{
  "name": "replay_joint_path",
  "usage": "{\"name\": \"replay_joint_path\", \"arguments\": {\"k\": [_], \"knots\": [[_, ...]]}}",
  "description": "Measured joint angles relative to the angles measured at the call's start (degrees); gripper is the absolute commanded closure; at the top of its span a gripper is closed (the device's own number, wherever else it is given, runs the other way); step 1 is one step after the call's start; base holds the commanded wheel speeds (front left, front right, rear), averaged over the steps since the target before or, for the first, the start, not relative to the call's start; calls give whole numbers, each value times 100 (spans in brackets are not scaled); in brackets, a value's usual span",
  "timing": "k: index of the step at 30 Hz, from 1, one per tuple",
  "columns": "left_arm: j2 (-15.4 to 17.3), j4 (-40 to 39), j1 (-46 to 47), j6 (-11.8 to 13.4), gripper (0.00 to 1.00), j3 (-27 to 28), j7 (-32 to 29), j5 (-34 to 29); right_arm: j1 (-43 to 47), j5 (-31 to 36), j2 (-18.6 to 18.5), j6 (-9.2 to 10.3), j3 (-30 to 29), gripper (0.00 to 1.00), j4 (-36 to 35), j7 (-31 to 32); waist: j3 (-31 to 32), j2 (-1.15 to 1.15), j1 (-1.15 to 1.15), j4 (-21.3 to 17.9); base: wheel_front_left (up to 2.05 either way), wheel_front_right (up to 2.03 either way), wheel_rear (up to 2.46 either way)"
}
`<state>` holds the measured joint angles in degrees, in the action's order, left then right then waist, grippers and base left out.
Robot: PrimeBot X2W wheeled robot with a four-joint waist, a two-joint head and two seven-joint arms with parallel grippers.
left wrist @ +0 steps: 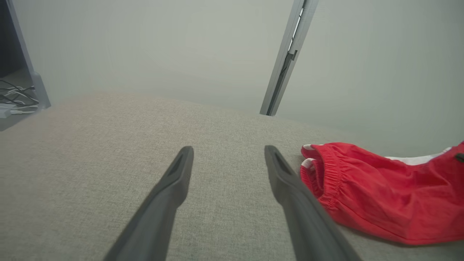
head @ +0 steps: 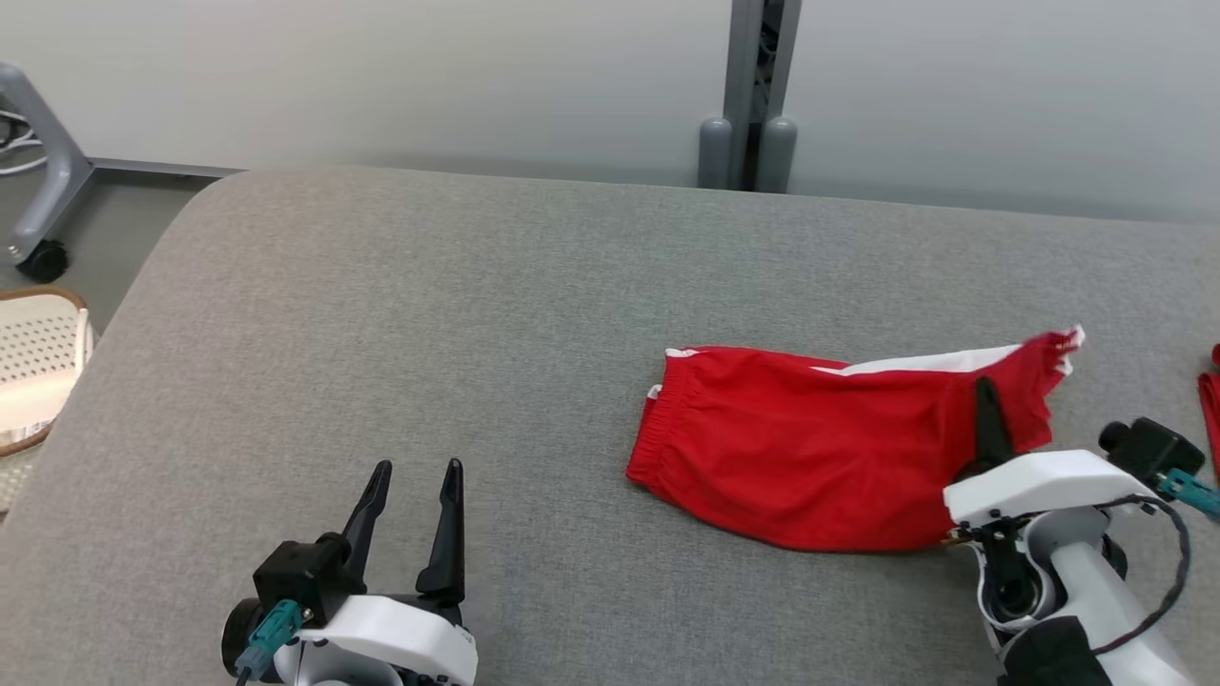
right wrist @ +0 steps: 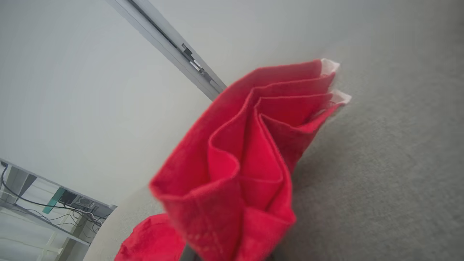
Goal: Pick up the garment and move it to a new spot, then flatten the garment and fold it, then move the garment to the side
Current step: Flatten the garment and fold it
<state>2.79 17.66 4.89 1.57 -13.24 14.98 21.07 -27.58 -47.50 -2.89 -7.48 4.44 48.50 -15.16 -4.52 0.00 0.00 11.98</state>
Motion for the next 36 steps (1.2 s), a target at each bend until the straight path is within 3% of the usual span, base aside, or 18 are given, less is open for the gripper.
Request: {"name": "replay_joint_path", "arguments": {"k": [10, 33, 34, 36], "knots": [[3, 14, -111, 27, 0, -45, 0, 75, -1, 252, 14, 0, 948, 100, -544, 0, 23, 0, 0, 371, 0, 0, 0], [2, 29, -83, 111, 0, -442, 0, 341, -175, -818, 12, 0, 2436, 100, -238, 48, -302, 0, 0, 1072, 0, 0, 0], [2, 31, -77, 115, 0, -458, 0, 358, -206, -872, 12, 0, 2504, 89, -178, 47, -320, 0, 0, 1096, 0, 0, 0], [3, 33, -64, 126, 0, -500, 0, 370, -255, -946, 11, 0, 2613, 0, -71, 45, -351, 0, 0, 1146, 0, 0, 0]]}}
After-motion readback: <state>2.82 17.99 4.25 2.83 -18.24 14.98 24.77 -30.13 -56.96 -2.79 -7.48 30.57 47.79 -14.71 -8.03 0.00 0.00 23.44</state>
